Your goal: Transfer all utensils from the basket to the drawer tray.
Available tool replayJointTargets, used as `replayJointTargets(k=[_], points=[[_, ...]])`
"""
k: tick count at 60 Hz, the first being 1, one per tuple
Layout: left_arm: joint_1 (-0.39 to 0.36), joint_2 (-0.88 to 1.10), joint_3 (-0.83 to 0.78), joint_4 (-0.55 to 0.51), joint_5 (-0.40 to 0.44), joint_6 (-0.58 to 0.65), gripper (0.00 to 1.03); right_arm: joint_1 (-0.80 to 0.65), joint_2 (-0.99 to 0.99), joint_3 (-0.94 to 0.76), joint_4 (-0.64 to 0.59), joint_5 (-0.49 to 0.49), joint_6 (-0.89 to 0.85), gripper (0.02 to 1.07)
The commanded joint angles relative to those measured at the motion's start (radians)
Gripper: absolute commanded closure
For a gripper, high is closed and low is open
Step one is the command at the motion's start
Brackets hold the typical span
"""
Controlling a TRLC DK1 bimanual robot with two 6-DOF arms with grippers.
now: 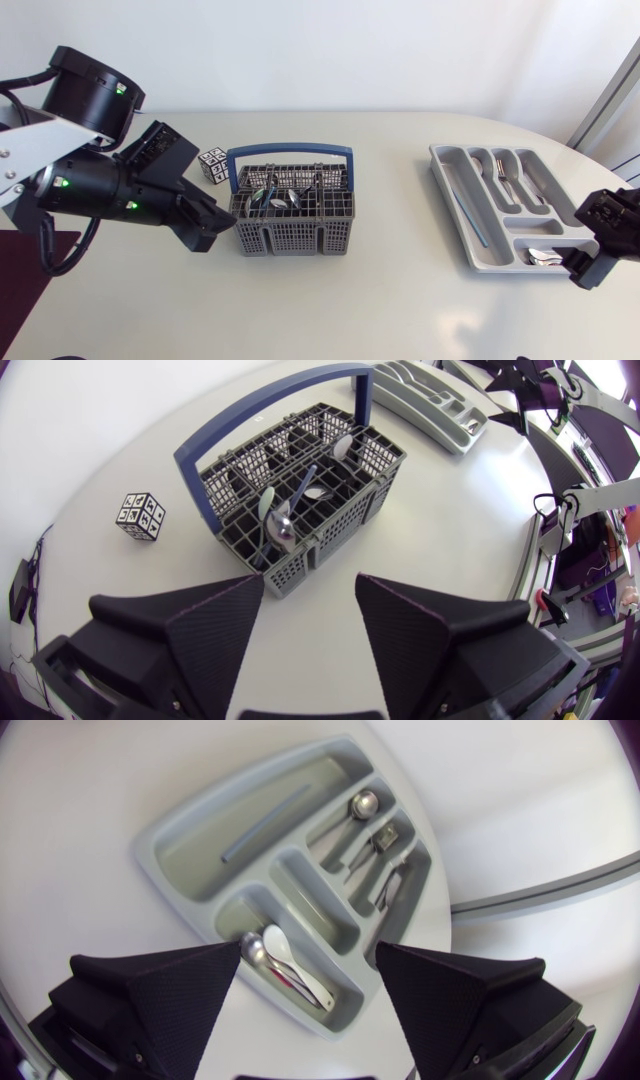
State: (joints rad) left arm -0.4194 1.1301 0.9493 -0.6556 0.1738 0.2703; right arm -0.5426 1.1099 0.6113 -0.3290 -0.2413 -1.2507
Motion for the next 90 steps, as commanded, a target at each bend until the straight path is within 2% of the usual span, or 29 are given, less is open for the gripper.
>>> replayJointTargets(k=[1, 12, 21, 30, 33, 40, 46, 55, 73, 82, 90], points=[[-0.01, -0.016, -0.014, 0.007, -0.013, 0.009, 0.39, 0.104, -0.065, 0.038, -0.082, 0.011, 0.142, 0.07], [-0.004, -0.01, -0.04, 0.047, -0.033, 0.004, 0.39, 0.451, -0.128, 0.09, -0.2, 0.108, 0.428, 0.07], [-0.004, -0.01, -0.061, 0.074, -0.039, -0.003, 0.39, 0.719, -0.097, 0.151, -0.208, 0.186, 0.652, 0.07], [-0.021, 0.0, -0.072, 0.103, -0.063, -0.022, 0.39, 0.876, -0.009, 0.223, -0.199, 0.22, 0.804, 0.07], [-0.042, 0.002, -0.07, 0.113, -0.074, -0.037, 0.43, 0.906, 0.024, 0.249, -0.199, 0.218, 0.84, 0.07], [-0.105, 0.005, -0.06, 0.12, -0.149, -0.054, 0.43, 0.964, 0.093, 0.3, -0.202, 0.197, 0.91, 0.1], [-0.116, 0.014, -0.053, 0.123, -0.194, -0.062, 0.43, 1.02, 0.145, 0.347, -0.208, 0.175, 0.978, 0.1], [-0.075, -0.001, -0.076, 0.143, -0.194, -0.056, 0.43, 1.101, 0.225, 0.423, -0.206, 0.155, 1.073, 0.11], [-0.05, -0.003, -0.121, 0.188, -0.194, -0.056, 0.43, 1.21, 0.331, 0.538, -0.196, 0.068, 1.145, 0.12], [-0.005, -0.001, -0.155, 0.221, -0.177, -0.029, 0.43, 1.231, 0.424, 0.634, -0.248, -0.036, 1.195, 0.14], [0.021, -0.015, -0.198, 0.249, -0.151, 0.015, 0.43, 1.271, 0.519, 0.731, -0.288, -0.049, 1.209, 0.14]])
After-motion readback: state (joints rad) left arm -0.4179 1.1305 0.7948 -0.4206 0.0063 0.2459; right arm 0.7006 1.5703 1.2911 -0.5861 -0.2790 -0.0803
